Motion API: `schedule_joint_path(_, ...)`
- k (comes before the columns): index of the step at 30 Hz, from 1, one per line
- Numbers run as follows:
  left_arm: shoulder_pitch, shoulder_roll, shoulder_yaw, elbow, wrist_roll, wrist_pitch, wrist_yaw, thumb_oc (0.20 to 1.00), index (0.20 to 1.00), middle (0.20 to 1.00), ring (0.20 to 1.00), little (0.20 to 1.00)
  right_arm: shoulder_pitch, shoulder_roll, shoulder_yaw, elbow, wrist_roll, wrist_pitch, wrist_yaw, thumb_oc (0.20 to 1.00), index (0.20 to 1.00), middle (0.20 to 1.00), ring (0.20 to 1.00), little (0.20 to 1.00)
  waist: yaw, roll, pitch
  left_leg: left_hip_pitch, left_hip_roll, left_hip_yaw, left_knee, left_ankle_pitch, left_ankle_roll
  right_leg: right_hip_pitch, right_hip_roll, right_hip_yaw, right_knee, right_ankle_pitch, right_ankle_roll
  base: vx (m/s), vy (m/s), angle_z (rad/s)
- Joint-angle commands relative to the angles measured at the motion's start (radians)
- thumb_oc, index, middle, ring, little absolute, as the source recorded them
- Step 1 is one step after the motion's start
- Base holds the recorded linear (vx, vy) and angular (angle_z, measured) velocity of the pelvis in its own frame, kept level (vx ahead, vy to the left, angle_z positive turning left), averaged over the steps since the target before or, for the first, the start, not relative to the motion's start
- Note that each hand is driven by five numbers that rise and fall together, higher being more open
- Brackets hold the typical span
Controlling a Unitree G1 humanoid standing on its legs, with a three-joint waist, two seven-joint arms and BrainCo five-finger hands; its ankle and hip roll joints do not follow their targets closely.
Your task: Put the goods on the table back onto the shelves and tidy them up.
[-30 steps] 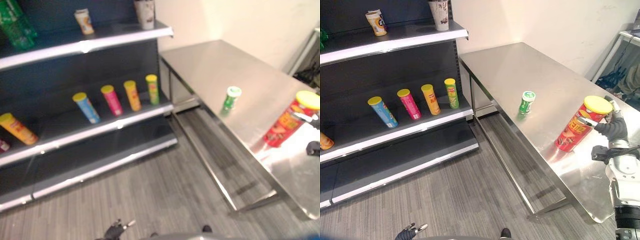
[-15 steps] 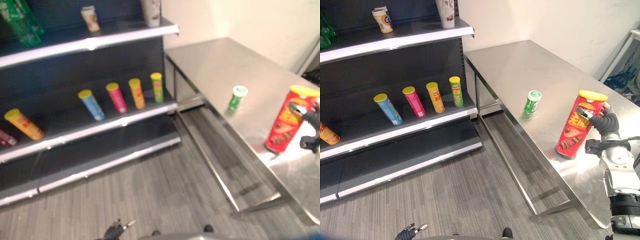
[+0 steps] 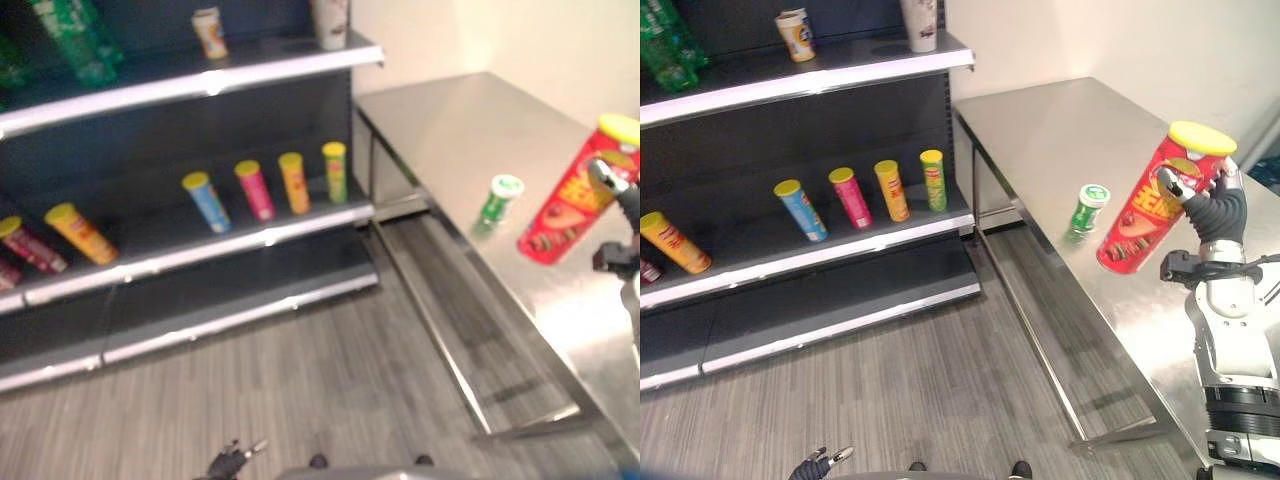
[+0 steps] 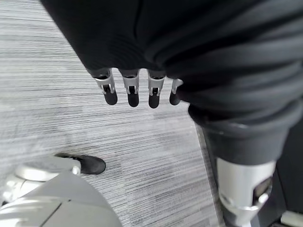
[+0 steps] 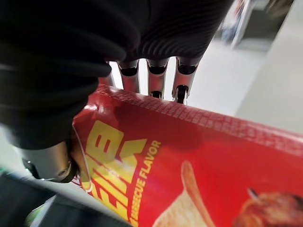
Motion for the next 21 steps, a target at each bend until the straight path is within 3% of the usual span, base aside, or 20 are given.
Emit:
schedule_joint_path(1, -0.071, 0.049, -0.05, 0.021, -0.043, 0.001, 0.012, 1.0, 1.0, 1.0, 1.0, 1.0, -0.133, -0.036, -0.038, -0.122, -0.02, -0.108, -0.04, 0.2, 0.2, 0.2, 0.2, 0.2, 0.052, -0.035, 0.018, -0.07, 0.072, 0.043, 0.102, -0.058, -0.085, 0.049, -0.031, -0.017, 0.007, -0.097, 0.016, -0.11, 0.095, 0.79)
schedule_joint_path(3, -0.073, 0.038, -0.052, 0.024, -0.046, 0.0, 0.014, 1.0, 1.0, 1.0, 1.0, 1.0, -0.146, -0.026, -0.031, -0.147, -0.048, -0.105, -0.051, 0.2, 0.2, 0.2, 0.2, 0.2, 0.049, -0.03, 0.016, -0.077, 0.088, 0.039, 0.091, -0.051, -0.088, 0.054, -0.034, -0.032, 0.007, -0.097, 0.021, -0.02, 0.152, 0.81)
schedule_joint_path(5, -0.075, 0.029, -0.061, 0.036, -0.045, -0.003, 0.024, 1.0, 1.0, 1.0, 1.0, 1.0, -0.171, -0.001, -0.009, -0.196, -0.071, -0.11, -0.059, 0.2, 0.2, 0.2, 0.2, 0.2, 0.044, -0.03, 0.013, -0.086, 0.142, 0.049, 0.054, -0.018, -0.092, 0.052, -0.063, -0.04, 0.007, -0.083, 0.04, -0.01, 0.245, 0.58)
schedule_joint_path(7, -0.081, 0.031, -0.062, 0.038, -0.043, -0.004, 0.03, 1.0, 1.0, 1.0, 1.0, 1.0, -0.175, 0.009, 0.001, -0.211, -0.081, -0.105, -0.061, 0.2, 0.2, 0.2, 0.2, 0.2, 0.041, -0.028, 0.009, -0.081, 0.158, 0.06, 0.037, -0.007, -0.095, 0.047, -0.076, -0.043, 0.007, -0.077, 0.046, 0.02, 0.287, 0.18)
schedule_joint_path(8, -0.076, 0.025, -0.068, 0.042, -0.032, -0.005, 0.031, 1.0, 1.0, 1.0, 1.0, 1.0, -0.163, 0.023, -0.007, -0.243, -0.103, -0.098, -0.058, 0.2, 0.2, 0.2, 0.2, 0.2, 0.037, -0.007, -0.014, -0.058, 0.156, 0.055, -0.017, -0.016, -0.091, 0.039, -0.1, -0.039, 0.01, -0.066, 0.064, 0.04, 0.37, 0.06)
schedule_joint_path(9, -0.075, 0.024, -0.068, 0.043, -0.031, -0.005, 0.031, 1.0, 1.0, 1.0, 1.0, 1.0, -0.161, 0.023, -0.007, -0.245, -0.104, -0.097, -0.058, 0.2, 0.2, 0.2, 0.2, 0.2, 0.038, -0.006, -0.017, -0.055, 0.157, 0.056, -0.024, -0.012, -0.091, 0.038, -0.099, -0.039, 0.01, -0.066, 0.065, 0.07, 0.56, -0.02)
schedule_joint_path(12, -0.076, 0.041, -0.073, 0.053, 0.015, -0.005, 0.028, 1.0, 1.0, 1.0, 1.0, 1.0, -0.137, 0.048, -0.009, -0.266, -0.163, -0.072, -0.065, 0.2, 0.2, 0.2, 0.2, 0.2, 0.03, -0.002, -0.034, -0.014, 0.058, 0.082, -0.058, -0.048, -0.053, -0.028, -0.228, -0.042, 0.065, 0.07, 0.103, 0.01, 0.435, 0.16)
schedule_joint_path(14, -0.079, 0.049, -0.068, 0.059, 0.021, -0.003, 0.031, 1.0, 1.0, 1.0, 1.0, 1.0, -0.144, 0.06, 0.005, -0.271, -0.169, -0.069, -0.065, 0.2, 0.2, 0.2, 0.2, 0.2, 0.039, -0.002, -0.03, -0.012, 0.037, 0.109, -0.058, -0.053, -0.039, -0.055, -0.256, -0.065, 0.095, 0.084, 0.102, -0.09, 0.3, -0.04)
schedule_joint_path(15, -0.081, 0.061, -0.06, 0.056, 0.024, 0.0, 0.032, 1.0, 1.0, 1.0, 1.0, 1.0, -0.143, 0.066, 0.012, -0.277, -0.178, -0.065, -0.065, 0.2, 0.2, 0.2, 0.2, 0.2, 0.042, 0.001, -0.024, -0.014, 0.022, 0.127, -0.058, -0.055, -0.025, -0.083, -0.266, -0.074, 0.146, 0.06, 0.089, -0.13, 0.391, -0.3)
schedule_joint_path(16, -0.08, 0.07, -0.052, 0.052, 0.025, -0.001, 0.033, 1.0, 1.0, 1.0, 1.0, 1.0, -0.139, 0.066, 0.014, -0.274, -0.182, -0.06, -0.063, 0.2, 0.2, 0.2, 0.2, 0.2, 0.041, 0.008, -0.019, -0.011, 0.018, 0.136, -0.058, -0.059, -0.02, -0.089, -0.25, -0.072, 0.185, 0.033, 0.076, -0.14, 0.45, -0.29)
schedule_joint_path(17, -0.082, 0.081, -0.04, 0.049, 0.027, 0.002, 0.035, 1.0, 1.0, 1.0, 1.0, 1.0, -0.135, 0.065, 0.012, -0.274, -0.186, -0.056, -0.056, 0.2, 0.2, 0.2, 0.2, 0.2, 0.034, 0.014, -0.008, -0.012, -0.002, 0.144, -0.058, -0.05, -0.005, -0.099, -0.184, -0.046, 0.26, -0.033, 0.049, -0.09, 0.301, -0.14)
schedule_joint_path(18, -0.083, 0.08, -0.04, 0.049, 0.027, 0.002, 0.035, 1.0, 1.0, 1.0, 1.0, 1.0, -0.136, 0.064, 0.012, -0.274, -0.186, -0.056, -0.056, 0.2, 0.2, 0.2, 0.2, 0.2, 0.033, 0.013, -0.008, -0.014, -0.003, 0.143, -0.058, -0.047, -0.004, -0.102, -0.185, -0.046, 0.261, -0.031, 0.048, -0.11, 0.322, 0.04)
schedule_joint_path(19, -0.08, 0.085, -0.029, 0.049, 0.015, 0.003, 0.04, 1.0, 1.0, 1.0, 1.0, 1.0, -0.138, 0.064, 0.017, -0.28, -0.178, -0.057, -0.05, 0.2, 0.2, 0.2, 0.2, 0.2, 0.037, 0.012, -0.002, -0.018, -0.024, 0.147, -0.058, -0.035, 0.005, -0.1, -0.084, -0.049, 0.3, -0.119, 0.016, -0.06, 0.121, 0.05)
schedule_joint_path(20, -0.081, 0.085, -0.028, 0.048, 0.015, 0.004, 0.04, 1.0, 1.0, 1.0, 1.0, 1.0, -0.138, 0.064, 0.016, -0.28, -0.178, -0.057, -0.05, 0.2, 0.2, 0.2, 0.2, 0.2, 0.036, 0.012, -0.004, -0.022, -0.023, 0.145, -0.058, -0.031, 0.005, -0.102, -0.083, -0.051, 0.297, -0.115, 0.014, -0.08, 0.17, 0.13)
schedule_joint_path(21, -0.075, 0.083, -0.024, 0.046, 0.008, 0.005, 0.04, 1.0, 1.0, 1.0, 1.0, 1.0, -0.133, 0.065, 0.025, -0.273, -0.176, -0.064, -0.051, 0.2, 0.2, 0.2, 0.2, 0.2, 0.042, -0.003, 0.0, -0.021, -0.045, 0.14, -0.058, -0.023, 0.009, -0.096, 0.004, -0.036, 0.3, -0.175, -0.016, -0.06, 0.066, 0.05)
